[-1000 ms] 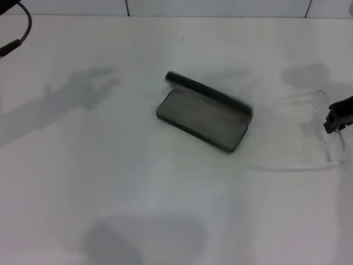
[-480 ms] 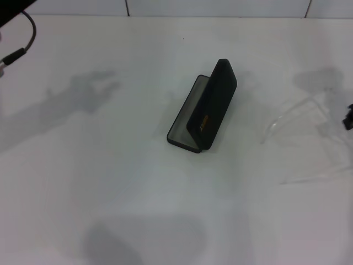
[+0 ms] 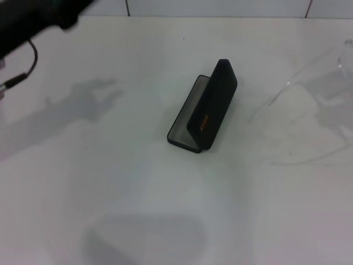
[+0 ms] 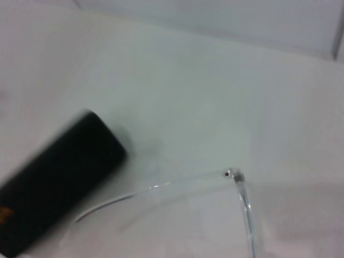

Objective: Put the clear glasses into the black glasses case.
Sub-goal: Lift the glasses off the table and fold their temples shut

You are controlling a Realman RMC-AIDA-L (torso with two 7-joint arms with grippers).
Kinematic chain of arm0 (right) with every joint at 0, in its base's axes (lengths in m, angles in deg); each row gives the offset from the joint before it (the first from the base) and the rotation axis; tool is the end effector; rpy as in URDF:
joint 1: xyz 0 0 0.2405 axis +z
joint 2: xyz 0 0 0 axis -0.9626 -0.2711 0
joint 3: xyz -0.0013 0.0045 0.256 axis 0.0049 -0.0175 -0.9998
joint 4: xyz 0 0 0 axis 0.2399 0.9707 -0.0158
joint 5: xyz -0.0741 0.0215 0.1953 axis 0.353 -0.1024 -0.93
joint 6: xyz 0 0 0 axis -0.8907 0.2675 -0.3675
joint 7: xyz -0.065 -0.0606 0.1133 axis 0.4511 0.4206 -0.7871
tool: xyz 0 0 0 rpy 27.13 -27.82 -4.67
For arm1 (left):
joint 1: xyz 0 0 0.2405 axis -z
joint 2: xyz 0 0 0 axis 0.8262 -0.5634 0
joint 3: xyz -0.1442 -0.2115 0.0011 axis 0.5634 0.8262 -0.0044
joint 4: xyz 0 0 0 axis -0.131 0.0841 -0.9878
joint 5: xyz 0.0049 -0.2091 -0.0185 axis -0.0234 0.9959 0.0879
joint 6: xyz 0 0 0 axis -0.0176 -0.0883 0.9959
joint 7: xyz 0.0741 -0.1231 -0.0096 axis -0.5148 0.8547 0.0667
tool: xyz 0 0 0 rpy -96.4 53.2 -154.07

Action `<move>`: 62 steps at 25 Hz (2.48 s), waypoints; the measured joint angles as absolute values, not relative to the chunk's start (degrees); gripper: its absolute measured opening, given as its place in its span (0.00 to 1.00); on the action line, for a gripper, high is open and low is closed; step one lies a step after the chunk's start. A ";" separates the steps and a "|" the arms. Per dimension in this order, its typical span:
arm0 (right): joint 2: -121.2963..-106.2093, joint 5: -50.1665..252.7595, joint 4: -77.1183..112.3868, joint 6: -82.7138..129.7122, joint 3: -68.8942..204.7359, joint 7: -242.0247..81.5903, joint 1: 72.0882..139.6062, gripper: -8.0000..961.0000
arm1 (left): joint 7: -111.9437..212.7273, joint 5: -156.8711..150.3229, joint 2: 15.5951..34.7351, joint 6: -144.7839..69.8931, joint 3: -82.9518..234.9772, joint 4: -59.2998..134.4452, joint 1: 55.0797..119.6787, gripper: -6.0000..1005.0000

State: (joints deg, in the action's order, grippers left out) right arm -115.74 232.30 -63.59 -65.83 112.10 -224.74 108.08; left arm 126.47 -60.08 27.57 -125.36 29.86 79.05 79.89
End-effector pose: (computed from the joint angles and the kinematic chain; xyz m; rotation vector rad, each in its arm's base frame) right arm 0.2052 0.3666 0.1199 -2.3078 1.1970 -0.1017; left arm -0.2068 0.3312 0.0770 -2.3063 -0.2970 -1.4455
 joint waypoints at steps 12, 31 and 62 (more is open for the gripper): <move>-116.56 208.98 -73.61 -81.56 87.30 -208.69 99.53 0.09 | 135.58 -90.50 25.11 -118.93 30.84 84.31 80.39 0.18; -117.05 199.76 -70.34 -91.34 74.54 -200.95 94.42 0.09 | 126.55 -96.42 30.14 -108.23 27.15 69.35 85.45 0.13; -116.84 199.35 -68.24 -91.14 73.66 -199.43 93.78 0.09 | 122.29 -84.82 30.57 -103.07 13.30 60.70 90.40 0.12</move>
State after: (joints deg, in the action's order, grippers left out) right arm -116.84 199.35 -68.24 -91.14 73.66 -199.43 93.78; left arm 122.29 -84.82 30.57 -103.07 13.30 60.70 90.40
